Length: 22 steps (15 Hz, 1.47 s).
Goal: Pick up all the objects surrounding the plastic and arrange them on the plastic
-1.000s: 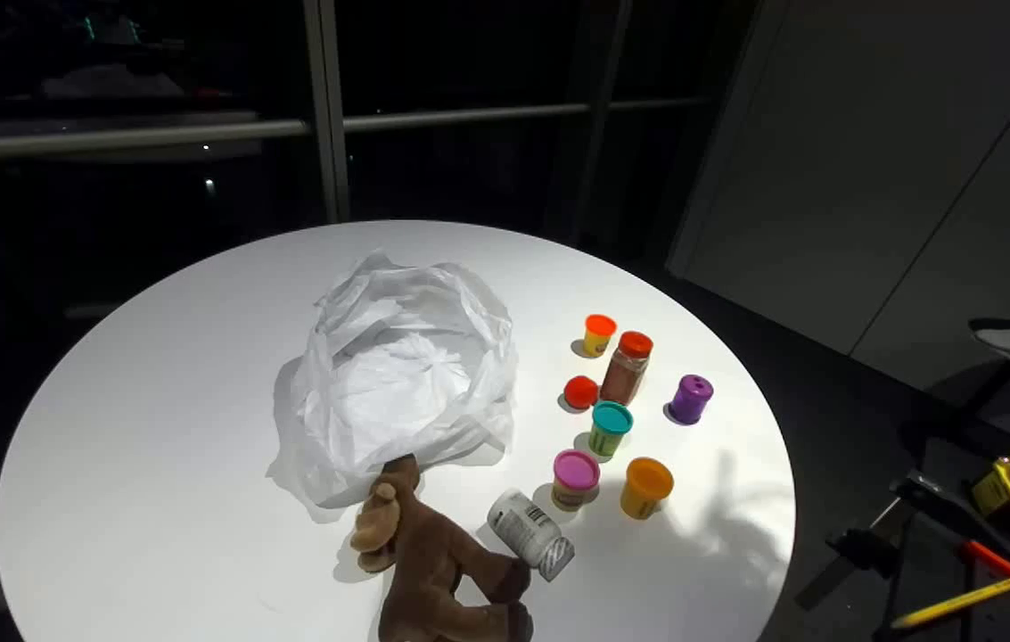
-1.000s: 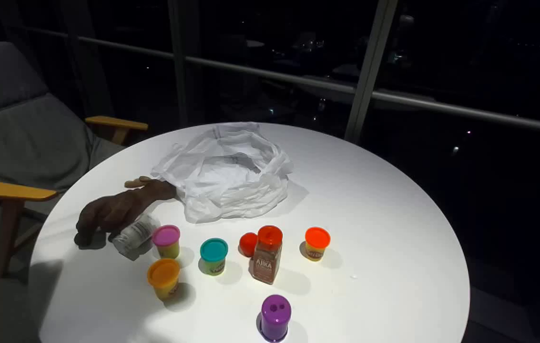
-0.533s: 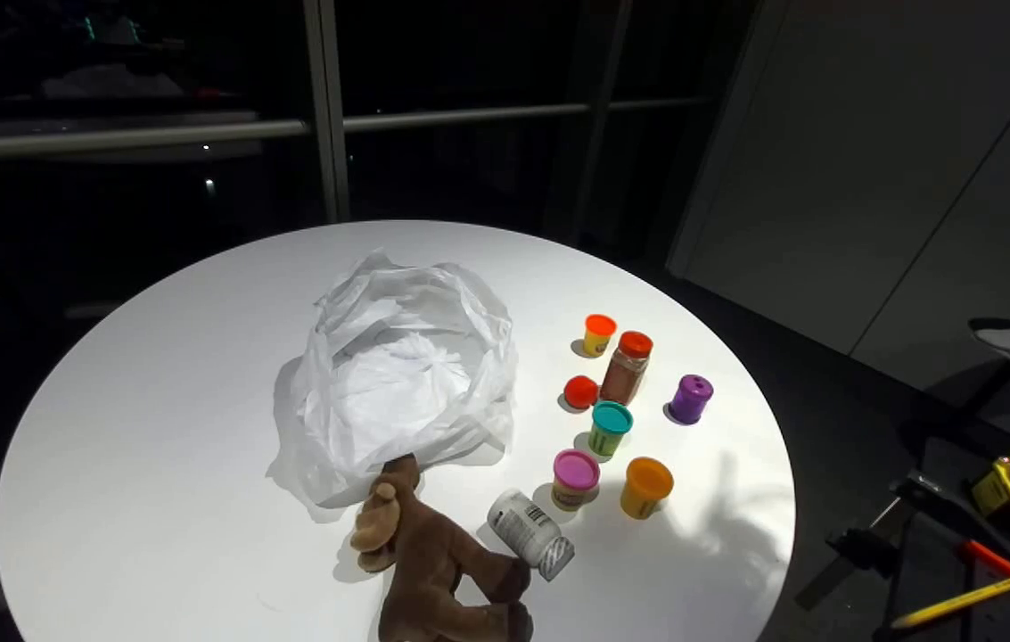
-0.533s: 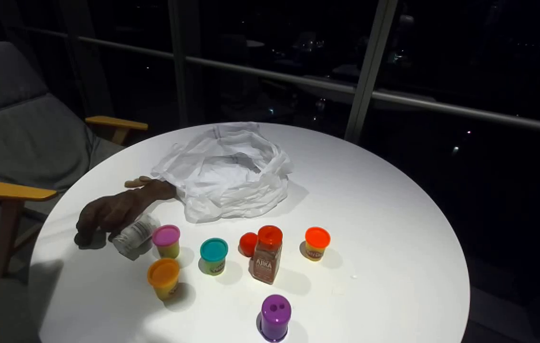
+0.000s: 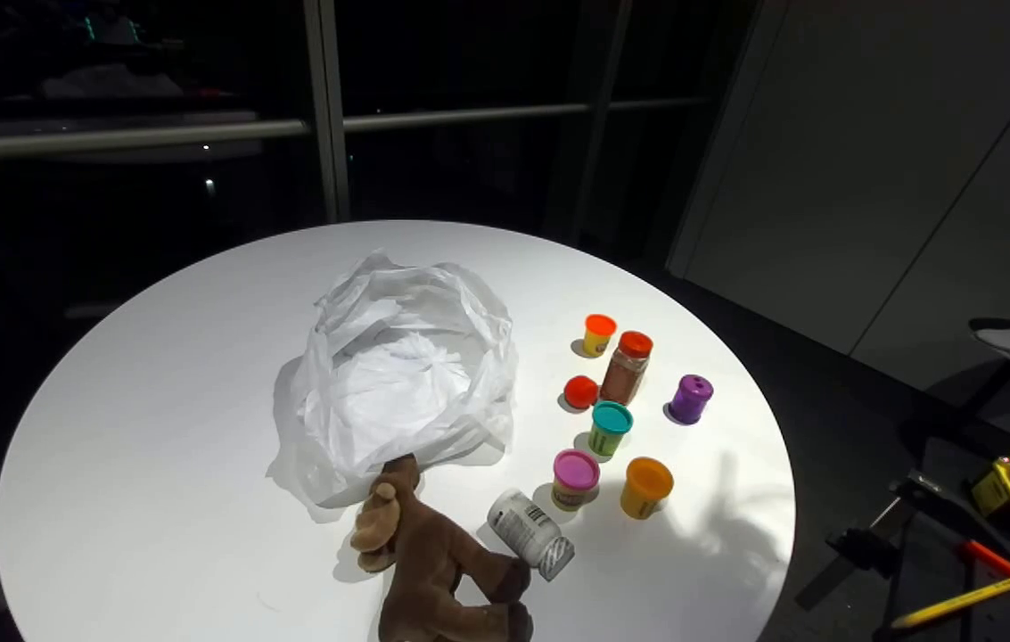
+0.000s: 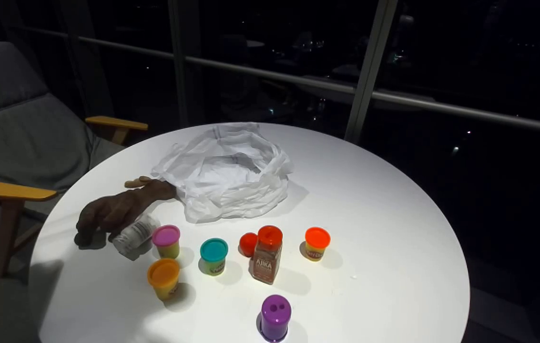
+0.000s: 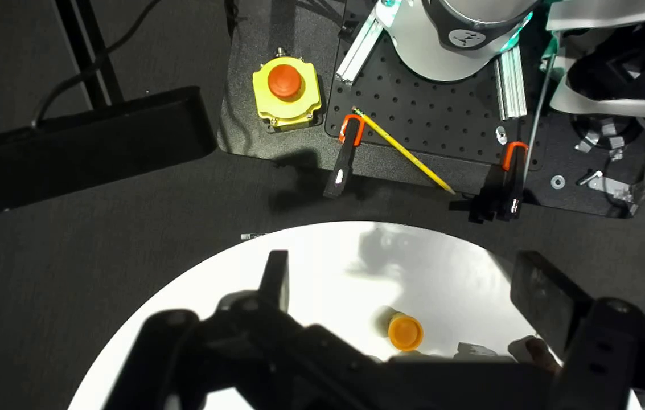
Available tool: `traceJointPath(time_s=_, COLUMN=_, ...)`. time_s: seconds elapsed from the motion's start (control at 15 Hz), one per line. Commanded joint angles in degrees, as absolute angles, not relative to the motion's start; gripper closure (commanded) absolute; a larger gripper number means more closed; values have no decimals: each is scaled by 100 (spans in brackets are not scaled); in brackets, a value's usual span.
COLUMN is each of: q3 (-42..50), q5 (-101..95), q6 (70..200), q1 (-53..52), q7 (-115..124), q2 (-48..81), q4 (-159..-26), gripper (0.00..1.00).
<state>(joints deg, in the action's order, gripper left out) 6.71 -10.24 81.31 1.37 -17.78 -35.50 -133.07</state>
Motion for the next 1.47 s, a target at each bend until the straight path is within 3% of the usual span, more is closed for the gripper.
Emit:
traceJointPath(time_s=0.0, q3=710, q5=-1038, q6=8116, q1=83, q7=-1754, q2=-3549, q4=-13296, gripper=0)
traceJointPath(time_s=0.47, q3=791, q5=-929, q6=8485, q1=84, q7=-1652, q2=-2793, q4=-13039, gripper=0)
traceJointPath(time_s=1.4, q3=597, q5=-585, q6=12852, q1=313, q7=491, q2=1060, q4=-12637, gripper=0)
